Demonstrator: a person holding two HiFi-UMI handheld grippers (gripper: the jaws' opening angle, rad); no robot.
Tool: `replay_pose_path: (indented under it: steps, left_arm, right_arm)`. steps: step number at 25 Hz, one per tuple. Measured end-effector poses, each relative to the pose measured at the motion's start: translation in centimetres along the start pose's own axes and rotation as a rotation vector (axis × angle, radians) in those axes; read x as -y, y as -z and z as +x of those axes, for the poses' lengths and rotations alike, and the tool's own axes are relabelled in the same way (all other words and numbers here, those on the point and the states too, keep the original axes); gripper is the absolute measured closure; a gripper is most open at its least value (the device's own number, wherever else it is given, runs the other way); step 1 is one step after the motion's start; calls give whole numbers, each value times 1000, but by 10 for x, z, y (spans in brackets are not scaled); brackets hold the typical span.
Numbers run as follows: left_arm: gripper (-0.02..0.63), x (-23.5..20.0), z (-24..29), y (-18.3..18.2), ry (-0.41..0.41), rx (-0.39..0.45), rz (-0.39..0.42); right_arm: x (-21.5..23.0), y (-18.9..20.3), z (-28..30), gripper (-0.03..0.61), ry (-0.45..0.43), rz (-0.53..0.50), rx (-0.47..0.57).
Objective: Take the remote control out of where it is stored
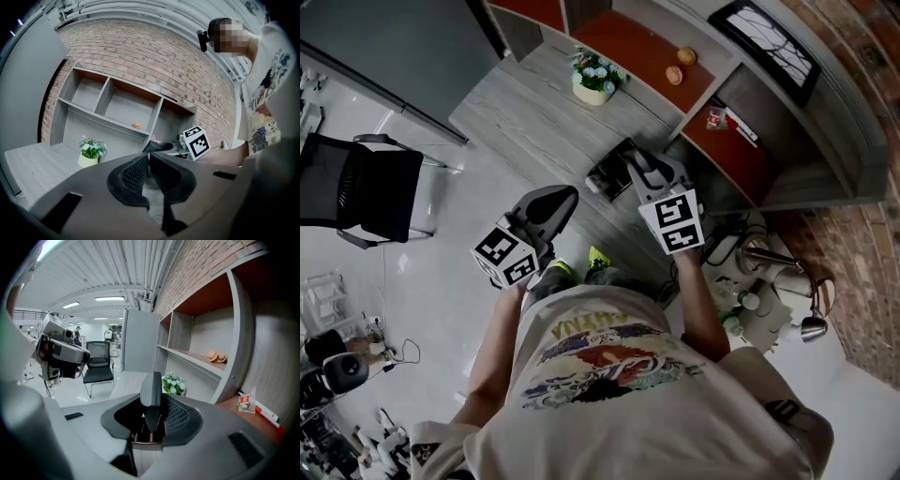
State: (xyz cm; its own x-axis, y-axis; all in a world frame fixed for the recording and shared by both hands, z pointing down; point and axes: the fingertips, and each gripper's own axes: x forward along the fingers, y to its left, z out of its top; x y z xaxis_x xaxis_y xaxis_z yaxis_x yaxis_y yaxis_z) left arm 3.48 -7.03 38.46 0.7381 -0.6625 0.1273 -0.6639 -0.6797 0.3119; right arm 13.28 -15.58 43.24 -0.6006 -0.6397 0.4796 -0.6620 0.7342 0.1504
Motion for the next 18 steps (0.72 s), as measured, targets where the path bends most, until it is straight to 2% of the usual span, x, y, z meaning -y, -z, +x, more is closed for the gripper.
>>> replay_pose_path:
  steps: [12,18]
  left_arm:
    - [607,-15,-18,-1,-31,9,-20]
    - [607,-35,-30,7,-15,-17,-35]
  right_arm:
    - [-9,-28,3,460,9,-21,44]
    - [-26,-41,22,460,10,-38,42]
